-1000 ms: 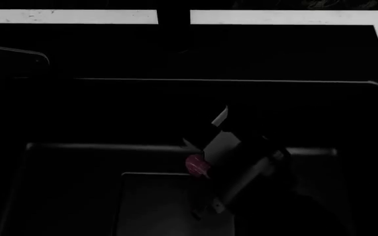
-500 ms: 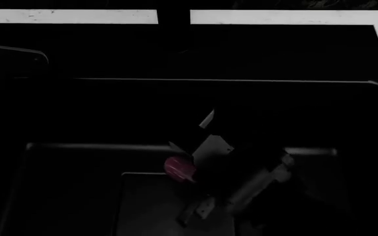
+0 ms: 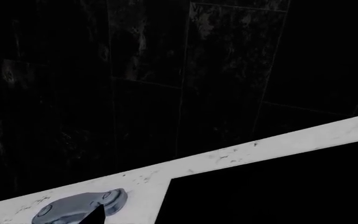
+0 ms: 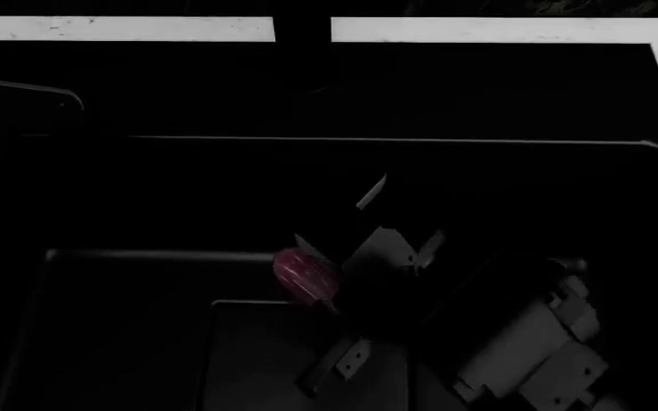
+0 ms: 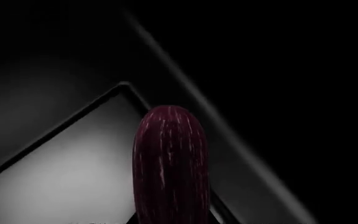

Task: Pick the eggplant from the sink and place it on the plate located on the counter

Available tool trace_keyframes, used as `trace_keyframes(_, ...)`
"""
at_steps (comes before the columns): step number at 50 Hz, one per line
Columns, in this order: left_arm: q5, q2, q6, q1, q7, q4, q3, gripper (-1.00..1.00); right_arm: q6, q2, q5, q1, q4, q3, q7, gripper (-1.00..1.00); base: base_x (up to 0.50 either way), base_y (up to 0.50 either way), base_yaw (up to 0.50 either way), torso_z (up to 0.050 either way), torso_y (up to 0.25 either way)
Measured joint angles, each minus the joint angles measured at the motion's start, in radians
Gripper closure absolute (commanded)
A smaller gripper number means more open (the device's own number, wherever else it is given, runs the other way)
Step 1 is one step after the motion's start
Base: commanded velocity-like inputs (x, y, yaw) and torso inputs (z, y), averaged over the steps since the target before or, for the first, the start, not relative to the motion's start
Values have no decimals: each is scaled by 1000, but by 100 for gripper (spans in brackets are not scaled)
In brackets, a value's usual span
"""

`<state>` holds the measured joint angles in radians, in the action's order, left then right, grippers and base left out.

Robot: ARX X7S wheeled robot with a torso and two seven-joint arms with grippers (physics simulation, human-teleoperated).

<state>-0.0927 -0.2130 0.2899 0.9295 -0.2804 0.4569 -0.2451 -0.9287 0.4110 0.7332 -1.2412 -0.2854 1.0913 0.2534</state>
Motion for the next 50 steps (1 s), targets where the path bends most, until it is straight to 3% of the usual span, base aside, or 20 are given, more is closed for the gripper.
trace_keyframes(13, 14, -3, 1, -5, 5, -9, 2, -100, -23, 32, 24, 8, 70, -25, -38, 100, 0, 0, 0, 0, 13)
trace_keyframes(50, 47, -15, 12, -13, 20, -57, 2, -100, -32, 47, 39, 7, 99, -36, -54, 100, 1, 0, 0, 0, 249)
